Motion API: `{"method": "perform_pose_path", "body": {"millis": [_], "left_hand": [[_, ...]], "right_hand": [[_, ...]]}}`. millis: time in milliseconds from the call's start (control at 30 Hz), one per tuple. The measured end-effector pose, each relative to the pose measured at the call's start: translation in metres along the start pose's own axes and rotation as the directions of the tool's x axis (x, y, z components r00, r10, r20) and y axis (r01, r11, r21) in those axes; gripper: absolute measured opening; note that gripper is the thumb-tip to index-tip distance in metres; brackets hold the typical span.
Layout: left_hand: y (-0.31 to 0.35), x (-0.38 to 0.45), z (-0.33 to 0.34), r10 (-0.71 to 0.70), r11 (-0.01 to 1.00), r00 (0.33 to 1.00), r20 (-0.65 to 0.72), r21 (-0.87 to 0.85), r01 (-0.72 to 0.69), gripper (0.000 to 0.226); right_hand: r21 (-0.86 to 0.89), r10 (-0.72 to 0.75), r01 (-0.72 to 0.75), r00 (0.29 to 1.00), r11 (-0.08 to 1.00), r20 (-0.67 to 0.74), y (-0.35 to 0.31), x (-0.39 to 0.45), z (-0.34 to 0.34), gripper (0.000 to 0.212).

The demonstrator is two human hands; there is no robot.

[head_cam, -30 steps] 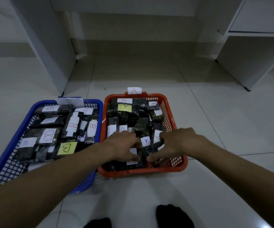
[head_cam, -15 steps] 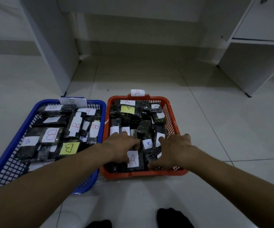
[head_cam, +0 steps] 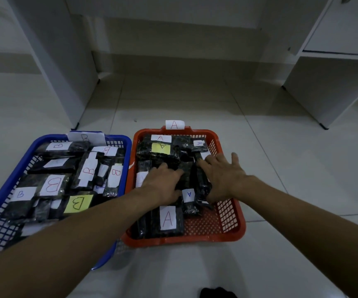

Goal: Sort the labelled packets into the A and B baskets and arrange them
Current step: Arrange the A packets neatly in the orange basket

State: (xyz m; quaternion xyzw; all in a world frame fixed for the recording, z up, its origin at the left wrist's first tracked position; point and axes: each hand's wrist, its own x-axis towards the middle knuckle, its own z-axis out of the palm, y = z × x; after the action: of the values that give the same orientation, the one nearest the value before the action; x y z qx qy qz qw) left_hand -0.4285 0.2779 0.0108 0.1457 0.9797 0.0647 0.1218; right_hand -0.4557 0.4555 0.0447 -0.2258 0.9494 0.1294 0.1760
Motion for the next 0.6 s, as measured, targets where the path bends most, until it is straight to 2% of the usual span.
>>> {"method": "perform_pose_path", "body": {"millis": [100, 200, 267, 367, 400, 467, 600], "left_hand": [[-0.001, 0.011, 0.004, -0.049, 0.984, 0.998, -0.043, -0.172, 0.041, 0.057], [-0.003, 0.013, 0.008, -0.084, 0.927, 0.996, -0.038, -0.369, 0.064, 0.056], [-0.008, 0.012, 0.004, -0.075, 0.922, 0.99, -0.12, -0.386, 0.024, 0.045], [-0.023, 0.012, -0.013, -0.046, 0.99, 0.921, -0.387, -0.144, -0.012, 0.032], [-0.028, 0.014, -0.019, -0.029, 0.999, 0.912, -0.409, -0.047, 0.011, 0.035], [-0.037, 0.021, -0.027, -0.039, 0.995, 0.931, -0.362, 0.076, 0.072, 0.047], [-0.048, 0.032, -0.031, -0.017, 0.993, 0.954, -0.298, 0.11, 0.052, 0.051]], "right_hand": [[0.019, -0.008, 0.007, 1.0, 1.0, 0.023, 0.003, 0.001, 0.001, 0.104], [0.124, -0.028, 0.021, 0.998, 0.992, 0.054, 0.011, 0.001, -0.013, 0.1], [0.105, -0.037, 0.032, 0.999, 0.994, 0.037, 0.02, 0.004, -0.027, 0.097], [0.033, -0.069, 0.069, 0.998, 0.997, 0.004, 0.025, 0.017, -0.043, 0.095], [0.048, -0.072, 0.072, 0.997, 0.996, -0.003, 0.022, 0.023, -0.044, 0.095], [0.101, -0.067, 0.069, 0.998, 0.992, -0.022, 0.011, 0.035, -0.037, 0.095], [0.192, 0.015, 0.003, 0.996, 0.981, -0.092, -0.014, 0.059, -0.006, 0.095]]}}
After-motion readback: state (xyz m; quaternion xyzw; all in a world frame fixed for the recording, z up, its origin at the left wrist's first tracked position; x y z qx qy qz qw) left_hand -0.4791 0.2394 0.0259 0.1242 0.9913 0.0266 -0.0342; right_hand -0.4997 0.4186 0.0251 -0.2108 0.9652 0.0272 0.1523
